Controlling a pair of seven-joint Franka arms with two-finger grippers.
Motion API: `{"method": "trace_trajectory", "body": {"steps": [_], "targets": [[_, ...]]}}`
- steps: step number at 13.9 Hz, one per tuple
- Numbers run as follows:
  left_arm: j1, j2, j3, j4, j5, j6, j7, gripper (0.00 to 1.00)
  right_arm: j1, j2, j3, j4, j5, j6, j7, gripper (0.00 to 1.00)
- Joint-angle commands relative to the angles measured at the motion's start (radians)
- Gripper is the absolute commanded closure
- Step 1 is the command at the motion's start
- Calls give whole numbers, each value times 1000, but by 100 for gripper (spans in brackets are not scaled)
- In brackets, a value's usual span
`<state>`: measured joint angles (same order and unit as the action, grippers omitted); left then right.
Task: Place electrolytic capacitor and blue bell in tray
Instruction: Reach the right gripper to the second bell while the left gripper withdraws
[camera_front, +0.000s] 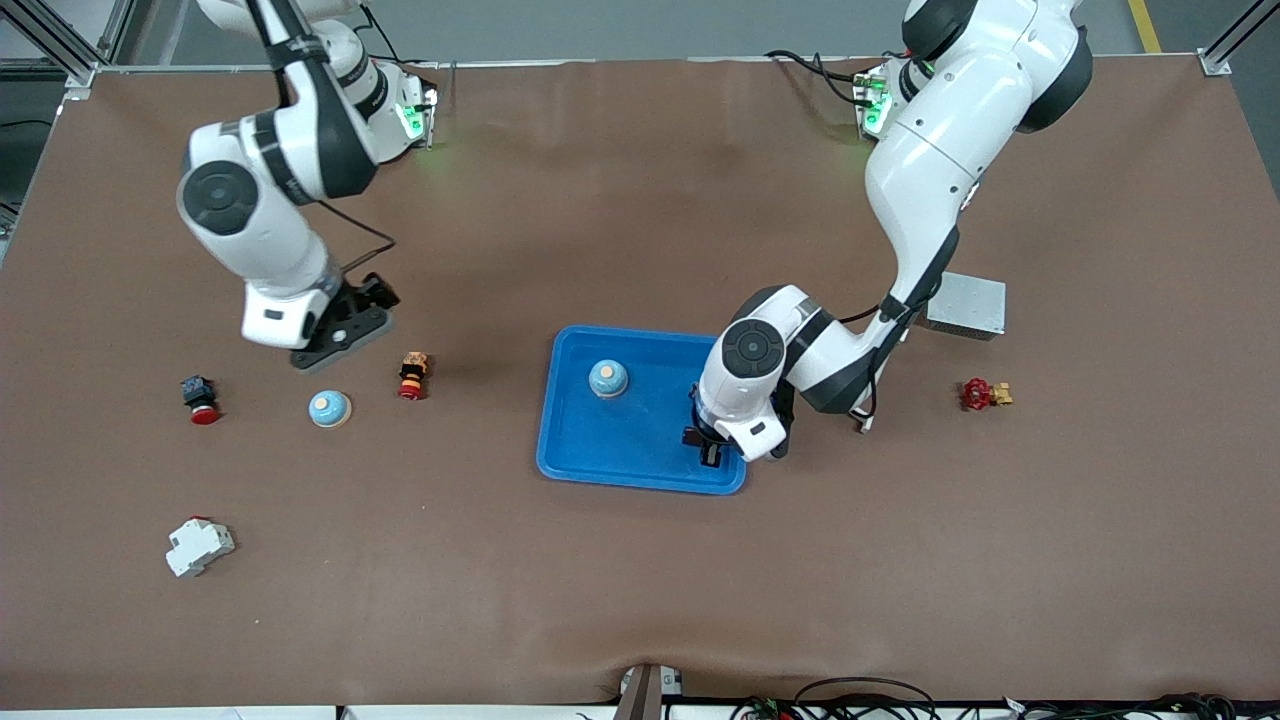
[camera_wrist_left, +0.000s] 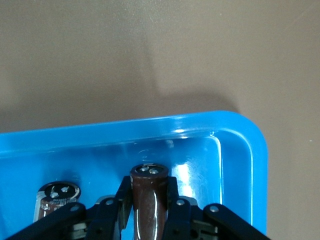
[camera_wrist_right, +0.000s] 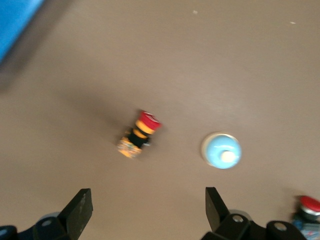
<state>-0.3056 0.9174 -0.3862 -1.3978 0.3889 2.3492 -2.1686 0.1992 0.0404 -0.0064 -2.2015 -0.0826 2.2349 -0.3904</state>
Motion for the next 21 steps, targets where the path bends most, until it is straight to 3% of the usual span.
{"method": "trace_trajectory", "body": {"steps": [1, 6, 11, 14, 21], "targets": [[-24, -5, 20, 22, 16, 4, -11, 0, -78, 44, 17, -46, -8, 106, -105, 0], [3, -81, 15, 28, 16, -62, 19, 0, -127, 156, 17, -41, -8, 181, -174, 0], [52, -213, 15, 22, 28, -143, 96, 0, -173, 208, 17, -5, -9, 189, -316, 0], [86, -299, 9, 22, 8, -272, 321, 0, -210, 262, 17, 49, -9, 184, -418, 0], [184, -469, 6, 22, -61, -465, 766, 0, -208, 346, 20, 71, -5, 190, -429, 0]]}}
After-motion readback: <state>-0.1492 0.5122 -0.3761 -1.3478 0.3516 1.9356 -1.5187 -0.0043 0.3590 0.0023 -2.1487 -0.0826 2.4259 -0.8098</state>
